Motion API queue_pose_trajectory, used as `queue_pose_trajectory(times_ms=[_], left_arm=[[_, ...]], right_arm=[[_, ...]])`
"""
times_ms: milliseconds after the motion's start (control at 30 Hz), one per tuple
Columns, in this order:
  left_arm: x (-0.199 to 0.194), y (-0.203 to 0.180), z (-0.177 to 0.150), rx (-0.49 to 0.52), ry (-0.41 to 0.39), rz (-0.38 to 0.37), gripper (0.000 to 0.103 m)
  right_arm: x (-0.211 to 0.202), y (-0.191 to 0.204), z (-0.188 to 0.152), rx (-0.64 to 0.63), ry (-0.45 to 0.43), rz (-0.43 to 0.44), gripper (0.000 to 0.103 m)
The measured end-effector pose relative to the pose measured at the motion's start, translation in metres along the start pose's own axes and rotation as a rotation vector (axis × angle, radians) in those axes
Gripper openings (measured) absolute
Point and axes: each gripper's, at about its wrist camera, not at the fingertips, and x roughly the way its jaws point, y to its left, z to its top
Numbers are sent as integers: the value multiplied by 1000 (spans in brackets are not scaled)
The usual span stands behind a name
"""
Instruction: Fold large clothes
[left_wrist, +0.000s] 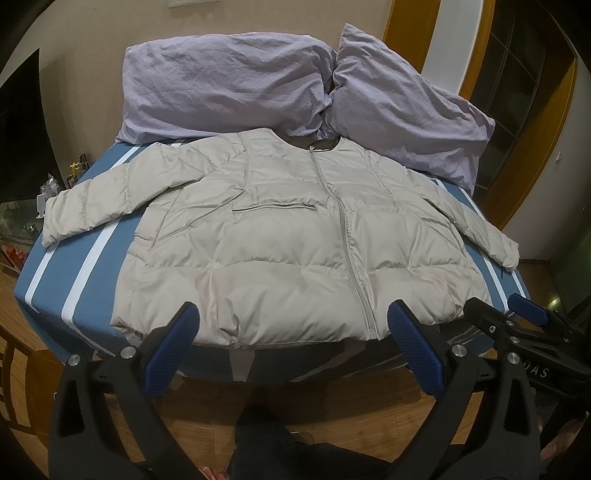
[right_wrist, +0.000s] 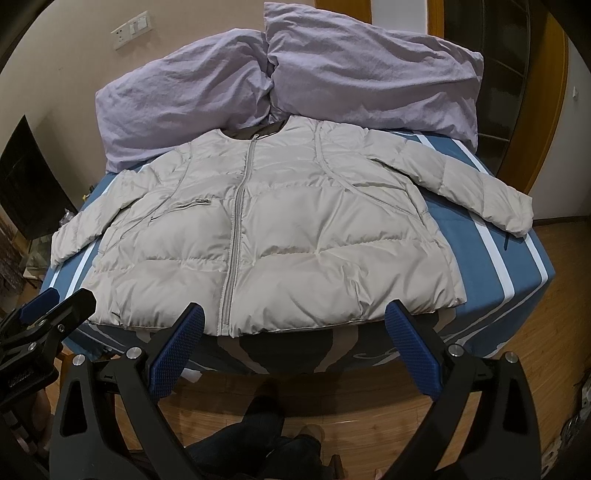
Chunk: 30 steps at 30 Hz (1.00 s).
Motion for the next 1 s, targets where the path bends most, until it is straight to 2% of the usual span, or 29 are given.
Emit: queue_pose_trajectory(times_ms=[333, 633, 833, 1000], left_arm=[[10, 2, -11, 1, 9, 3, 101], [22, 0, 2, -12, 36, 15, 101], [43, 7, 14, -13, 65, 56, 101], [62, 14, 31, -2, 85, 89, 101]], right_arm=[[10, -6, 5, 14, 19, 3, 100], [26, -23, 20, 61, 36, -24, 100], [62, -84, 40, 198, 64, -118, 99], [96, -173, 63, 387, 71, -198, 92]])
